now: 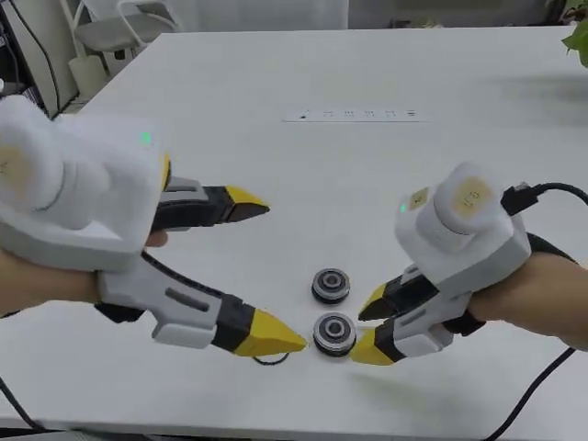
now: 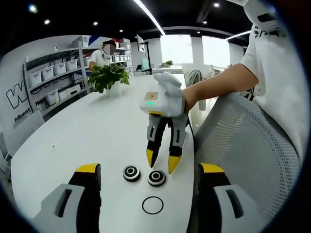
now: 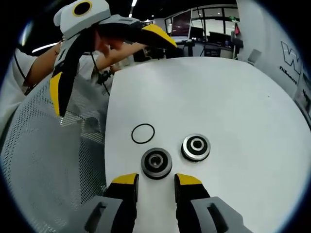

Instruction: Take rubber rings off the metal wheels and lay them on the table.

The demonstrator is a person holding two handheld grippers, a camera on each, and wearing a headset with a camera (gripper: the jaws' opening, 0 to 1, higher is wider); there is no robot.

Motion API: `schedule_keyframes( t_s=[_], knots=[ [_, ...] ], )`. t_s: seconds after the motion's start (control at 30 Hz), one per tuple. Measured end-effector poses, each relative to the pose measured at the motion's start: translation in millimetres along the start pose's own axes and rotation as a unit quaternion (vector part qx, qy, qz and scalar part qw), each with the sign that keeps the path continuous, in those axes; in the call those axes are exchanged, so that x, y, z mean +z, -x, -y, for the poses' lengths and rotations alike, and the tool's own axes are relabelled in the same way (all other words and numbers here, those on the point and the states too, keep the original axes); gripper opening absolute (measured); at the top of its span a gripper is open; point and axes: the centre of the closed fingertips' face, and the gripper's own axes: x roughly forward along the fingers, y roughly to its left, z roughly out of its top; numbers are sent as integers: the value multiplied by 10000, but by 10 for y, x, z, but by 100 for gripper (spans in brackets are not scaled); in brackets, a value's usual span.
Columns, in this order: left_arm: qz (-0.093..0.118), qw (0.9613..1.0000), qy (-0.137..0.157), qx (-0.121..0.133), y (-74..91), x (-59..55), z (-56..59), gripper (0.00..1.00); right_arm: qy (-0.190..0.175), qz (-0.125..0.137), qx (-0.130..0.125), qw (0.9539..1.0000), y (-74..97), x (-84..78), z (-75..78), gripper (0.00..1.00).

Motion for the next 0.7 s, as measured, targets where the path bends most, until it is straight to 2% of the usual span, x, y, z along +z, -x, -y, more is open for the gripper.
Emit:
schedule_keyframes(
  t_s=[0.1,0.2,0.3,0.43,0.57,0.67,0.7],
  knots=[
    [34,10000,-15,7,-103,24,-15,78,-97,112,12,9999,-7,18,22,27],
    [92,9999,-45,5,-247,29,-13,75,-273,337,39,9991,-10,73,33,27],
    [102,9999,-24,-43,-333,-4,-2,69,-250,320,8,9992,-17,58,34,26],
    [36,10000,55,-13,-461,-126,-15,62,-242,183,69,9995,-53,3,3,25],
    [23,9999,117,93,-550,-226,-9,53,-175,189,47,9997,-60,19,8,23],
    [57,9997,-54,222,-575,-285,7,40,-191,175,75,9996,-68,8,0,24],
    [-8,9998,-89,199,-594,-335,34,37,-178,164,69,9997,-70,3,1,23]
  ],
)
